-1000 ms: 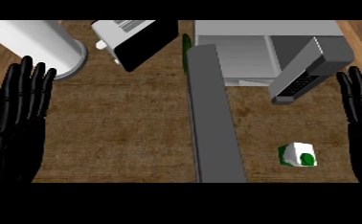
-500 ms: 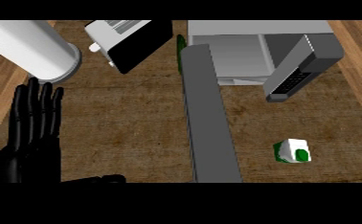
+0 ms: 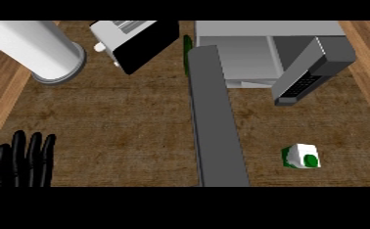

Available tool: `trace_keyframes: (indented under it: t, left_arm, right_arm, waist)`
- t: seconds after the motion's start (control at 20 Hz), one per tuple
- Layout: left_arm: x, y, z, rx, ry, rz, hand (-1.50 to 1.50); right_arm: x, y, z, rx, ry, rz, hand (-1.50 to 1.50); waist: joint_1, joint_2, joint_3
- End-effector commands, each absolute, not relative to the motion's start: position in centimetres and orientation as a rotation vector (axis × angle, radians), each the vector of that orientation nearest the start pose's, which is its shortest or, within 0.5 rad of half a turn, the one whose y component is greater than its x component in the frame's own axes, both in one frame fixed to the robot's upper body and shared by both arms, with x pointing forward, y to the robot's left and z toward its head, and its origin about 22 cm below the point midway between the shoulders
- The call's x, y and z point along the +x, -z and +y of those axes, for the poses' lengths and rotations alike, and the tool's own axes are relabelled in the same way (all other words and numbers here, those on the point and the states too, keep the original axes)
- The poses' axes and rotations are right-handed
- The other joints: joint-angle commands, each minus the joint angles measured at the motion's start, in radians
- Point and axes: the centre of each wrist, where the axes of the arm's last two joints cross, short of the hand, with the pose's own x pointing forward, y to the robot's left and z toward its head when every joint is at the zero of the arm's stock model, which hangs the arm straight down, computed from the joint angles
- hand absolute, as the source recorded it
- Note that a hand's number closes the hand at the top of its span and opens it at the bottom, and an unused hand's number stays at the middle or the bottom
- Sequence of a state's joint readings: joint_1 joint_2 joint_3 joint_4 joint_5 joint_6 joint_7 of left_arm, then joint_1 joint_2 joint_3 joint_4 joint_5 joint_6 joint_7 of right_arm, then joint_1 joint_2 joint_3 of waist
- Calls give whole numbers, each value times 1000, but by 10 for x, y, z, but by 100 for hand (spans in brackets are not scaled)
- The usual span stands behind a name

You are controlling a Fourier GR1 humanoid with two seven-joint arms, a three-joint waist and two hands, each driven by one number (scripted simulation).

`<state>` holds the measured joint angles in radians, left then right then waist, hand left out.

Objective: Pick up the milk, place it into the microwave and close the microwave

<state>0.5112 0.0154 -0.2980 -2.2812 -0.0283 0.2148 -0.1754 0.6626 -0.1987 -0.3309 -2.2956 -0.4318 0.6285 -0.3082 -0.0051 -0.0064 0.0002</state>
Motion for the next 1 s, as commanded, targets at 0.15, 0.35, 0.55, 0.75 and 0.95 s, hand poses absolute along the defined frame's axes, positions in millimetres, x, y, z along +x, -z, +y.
trace_keyframes:
  t: [0.15, 0.35, 0.55, 0.75, 0.95]
  left_arm:
    - [80, -78, 232, 86, -188, -1987, -150]
    - [61, -80, 208, 87, -202, -1977, -150]
    - [56, -66, 225, 84, -205, -1987, -150]
    - [41, -78, 212, 89, -187, -1982, -150]
    - [24, -75, 232, 83, -183, -1976, -150]
  right_arm:
    - [62, -99, -351, 112, -313, -2023, -150]
    - [62, -82, -324, 110, -310, -2025, -150]
    - [76, -71, -329, 62, -303, -1986, -150]
    - [97, -42, -339, 40, -297, -1989, -150]
    - [111, -43, -346, 5, -358, -1977, -150]
  waist:
    - [11, 2, -1]
    - [13, 1, 0]
    - [14, 2, 0]
    - [19, 3, 1]
    - [21, 2, 0]
